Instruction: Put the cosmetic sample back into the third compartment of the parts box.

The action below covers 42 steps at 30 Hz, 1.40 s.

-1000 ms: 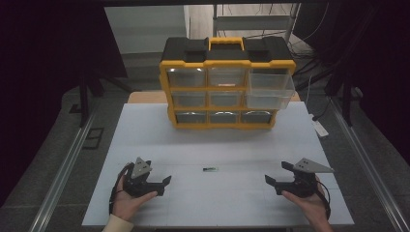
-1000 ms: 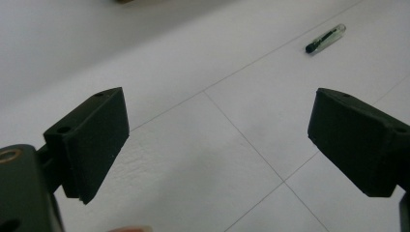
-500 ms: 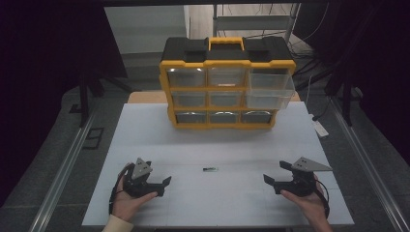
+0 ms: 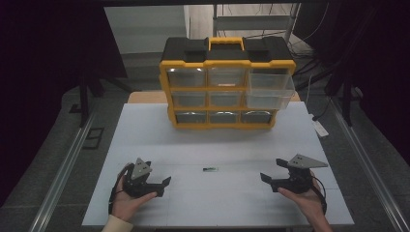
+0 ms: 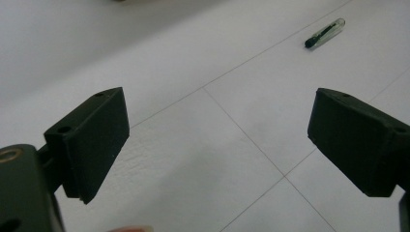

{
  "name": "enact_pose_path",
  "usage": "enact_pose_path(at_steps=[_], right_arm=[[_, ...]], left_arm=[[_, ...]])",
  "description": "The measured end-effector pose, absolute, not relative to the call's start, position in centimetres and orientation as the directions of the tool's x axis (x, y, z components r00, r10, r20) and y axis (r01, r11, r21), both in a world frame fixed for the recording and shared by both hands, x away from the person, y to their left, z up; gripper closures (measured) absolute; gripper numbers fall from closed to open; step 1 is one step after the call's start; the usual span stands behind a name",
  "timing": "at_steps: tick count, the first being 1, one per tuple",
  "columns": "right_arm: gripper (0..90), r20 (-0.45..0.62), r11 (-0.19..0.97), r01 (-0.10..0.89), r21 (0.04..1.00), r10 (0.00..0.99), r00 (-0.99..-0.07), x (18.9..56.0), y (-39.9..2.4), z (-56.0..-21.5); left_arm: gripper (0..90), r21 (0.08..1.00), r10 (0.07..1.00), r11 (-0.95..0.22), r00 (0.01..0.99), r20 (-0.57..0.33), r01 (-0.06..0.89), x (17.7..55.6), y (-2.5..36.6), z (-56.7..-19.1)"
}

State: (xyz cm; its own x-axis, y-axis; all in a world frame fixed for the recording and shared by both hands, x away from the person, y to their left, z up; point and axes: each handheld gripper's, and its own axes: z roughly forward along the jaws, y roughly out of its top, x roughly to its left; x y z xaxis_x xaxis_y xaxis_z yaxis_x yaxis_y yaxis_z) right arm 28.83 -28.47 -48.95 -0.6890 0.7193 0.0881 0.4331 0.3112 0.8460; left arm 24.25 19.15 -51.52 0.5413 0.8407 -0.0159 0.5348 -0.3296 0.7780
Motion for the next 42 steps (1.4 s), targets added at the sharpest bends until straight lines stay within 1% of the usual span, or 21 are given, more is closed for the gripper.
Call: enact_pose_path(at_steps=[6, 18, 35, 42], right_arm=[[14.0, 0.072, 0.333, 0.422, 0.843, 0.708, -0.703, 29.3, -27.8, -48.4], [14.3, 0.076, 0.334, 0.407, 0.85, 0.687, -0.723, 30.1, -26.8, -47.2], [14.7, 0.054, 0.383, 0.383, 0.841, 0.644, -0.763, 31.5, -23.5, -46.3], [14.7, 0.03, 0.416, 0.356, 0.837, 0.614, -0.789, 32.3, -22.2, -45.5]], left_arm=[[8.2, 0.774, 0.839, -0.335, 0.544, -0.015, 0.538, 24.4, 19.1, -51.6], [8.3, 0.77, 0.835, -0.346, 0.55, -0.008, 0.536, 24.3, 18.9, -51.6], [8.5, 0.77, 0.832, -0.341, 0.554, -0.02, 0.54, 24.8, 18.8, -51.4], [8.5, 0.77, 0.831, -0.341, 0.557, -0.022, 0.539, 24.8, 18.9, -51.4]])
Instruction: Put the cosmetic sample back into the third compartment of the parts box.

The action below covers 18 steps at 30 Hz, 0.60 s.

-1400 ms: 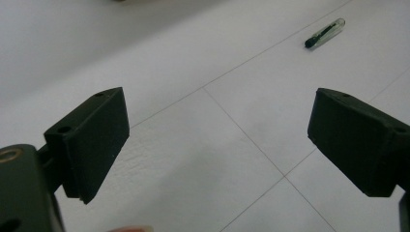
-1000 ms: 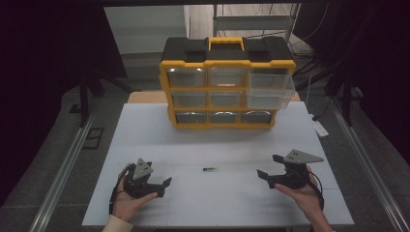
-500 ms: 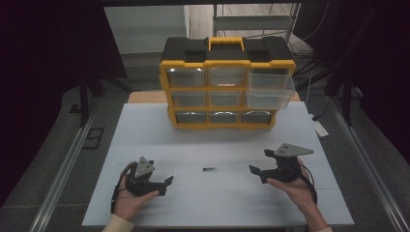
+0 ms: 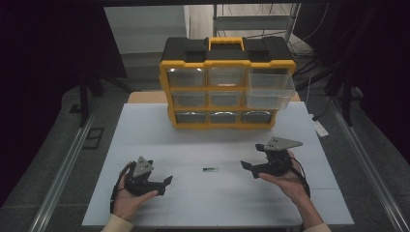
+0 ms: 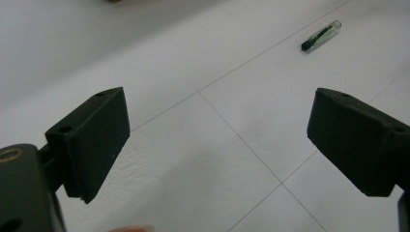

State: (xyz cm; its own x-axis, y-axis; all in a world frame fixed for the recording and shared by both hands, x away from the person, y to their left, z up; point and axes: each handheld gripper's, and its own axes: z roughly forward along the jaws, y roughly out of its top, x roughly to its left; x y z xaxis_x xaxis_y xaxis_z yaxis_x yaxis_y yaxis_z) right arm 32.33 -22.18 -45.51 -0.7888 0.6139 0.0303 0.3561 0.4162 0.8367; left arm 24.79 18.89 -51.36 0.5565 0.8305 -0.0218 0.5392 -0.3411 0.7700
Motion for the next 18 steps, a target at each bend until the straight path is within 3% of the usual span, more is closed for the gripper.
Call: enact_pose_path(at_steps=[18], right_arm=[[15.1, 0.018, 0.5, 0.325, 0.803, 0.524, -0.851, 33.6, -18.6, -45.5]], left_arm=[[8.6, 0.771, 0.817, -0.35, 0.576, -0.026, 0.532, 24.9, 18.2, -51.3]])
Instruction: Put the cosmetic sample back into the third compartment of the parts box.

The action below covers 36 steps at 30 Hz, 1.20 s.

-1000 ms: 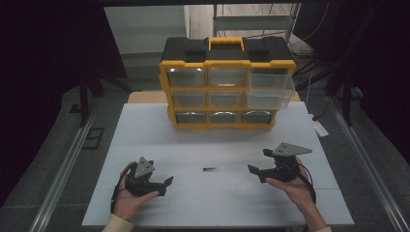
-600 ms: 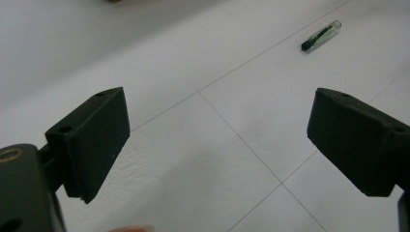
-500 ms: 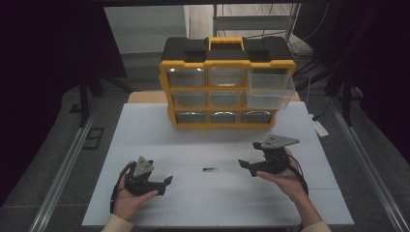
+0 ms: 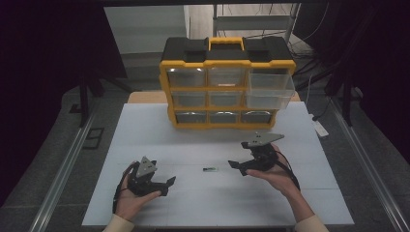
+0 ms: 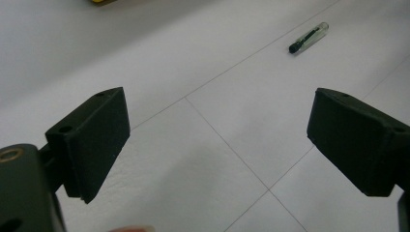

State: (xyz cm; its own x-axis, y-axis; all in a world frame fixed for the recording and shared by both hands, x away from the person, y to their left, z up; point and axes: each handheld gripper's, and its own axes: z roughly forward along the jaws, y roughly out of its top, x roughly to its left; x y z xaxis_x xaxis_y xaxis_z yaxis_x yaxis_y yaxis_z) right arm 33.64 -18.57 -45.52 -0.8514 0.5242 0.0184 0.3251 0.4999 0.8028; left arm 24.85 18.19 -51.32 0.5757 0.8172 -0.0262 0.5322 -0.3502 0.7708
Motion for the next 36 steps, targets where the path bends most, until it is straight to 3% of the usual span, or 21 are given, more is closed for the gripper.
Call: enact_pose_path(at_steps=[21, 36], right_arm=[[15.8, 0.005, 0.64, 0.286, 0.713, 0.403, -0.915, 34.6, -12.7, -47.6], [18.9, 0.008, 0.693, 0.273, 0.668, 0.359, -0.933, 35.6, -10.8, -48.4]], left_arm=[[8.7, 0.771, 0.82, -0.346, 0.572, -0.028, 0.534, 25.0, 18.4, -51.3], [8.5, 0.767, 0.822, -0.349, 0.57, -0.026, 0.539, 25.1, 18.4, -51.4]])
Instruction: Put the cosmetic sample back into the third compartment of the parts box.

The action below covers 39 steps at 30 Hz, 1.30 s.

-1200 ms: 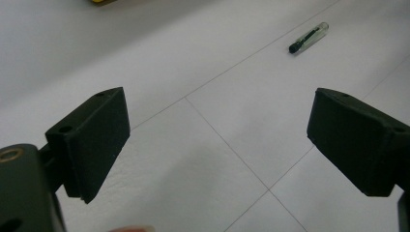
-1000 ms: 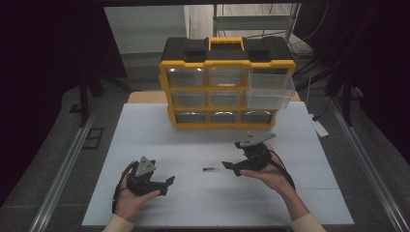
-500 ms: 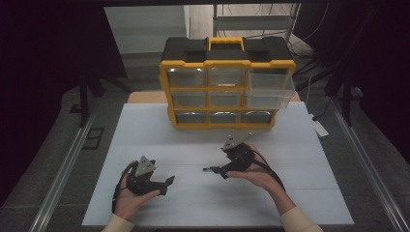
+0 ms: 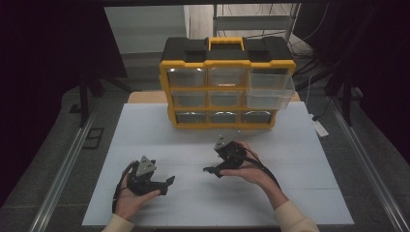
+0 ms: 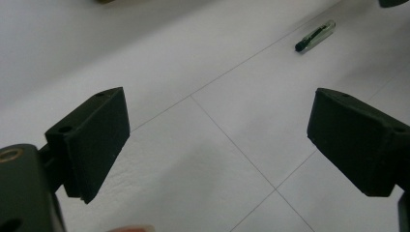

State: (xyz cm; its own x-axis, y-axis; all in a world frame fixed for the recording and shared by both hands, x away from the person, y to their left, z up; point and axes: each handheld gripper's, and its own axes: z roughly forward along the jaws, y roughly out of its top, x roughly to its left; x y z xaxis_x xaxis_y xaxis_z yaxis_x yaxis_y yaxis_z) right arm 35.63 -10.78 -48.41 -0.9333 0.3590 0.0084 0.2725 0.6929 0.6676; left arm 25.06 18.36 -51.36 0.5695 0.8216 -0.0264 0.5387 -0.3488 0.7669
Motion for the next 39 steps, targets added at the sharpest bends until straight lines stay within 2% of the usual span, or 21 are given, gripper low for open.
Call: enact_pose_path(at_steps=[17, 34, 36, 39], right_arm=[[23.2, -0.023, 0.775, 0.236, 0.586, 0.307, -0.952, 36.0, -9.2, -50.3], [42.0, -0.043, 0.811, 0.23, 0.539, 0.299, -0.953, 36.5, -9.0, -51.6], [48.9, -0.036, 0.815, 0.231, 0.532, 0.294, -0.955, 36.4, -8.9, -51.6], [54.9, -0.032, 0.819, 0.215, 0.532, 0.273, -0.962, 36.5, -9.0, -51.6]], left_arm=[[8.5, 0.765, 0.822, -0.349, 0.569, -0.027, 0.541, 25.0, 18.5, -51.4], [8.6, 0.763, 0.823, -0.355, 0.568, -0.019, 0.54, 25.0, 18.4, -51.5], [8.6, 0.763, 0.824, -0.353, 0.566, -0.021, 0.542, 25.0, 18.5, -51.5], [8.6, 0.762, 0.824, -0.354, 0.566, -0.02, 0.542, 25.0, 18.5, -51.5]])
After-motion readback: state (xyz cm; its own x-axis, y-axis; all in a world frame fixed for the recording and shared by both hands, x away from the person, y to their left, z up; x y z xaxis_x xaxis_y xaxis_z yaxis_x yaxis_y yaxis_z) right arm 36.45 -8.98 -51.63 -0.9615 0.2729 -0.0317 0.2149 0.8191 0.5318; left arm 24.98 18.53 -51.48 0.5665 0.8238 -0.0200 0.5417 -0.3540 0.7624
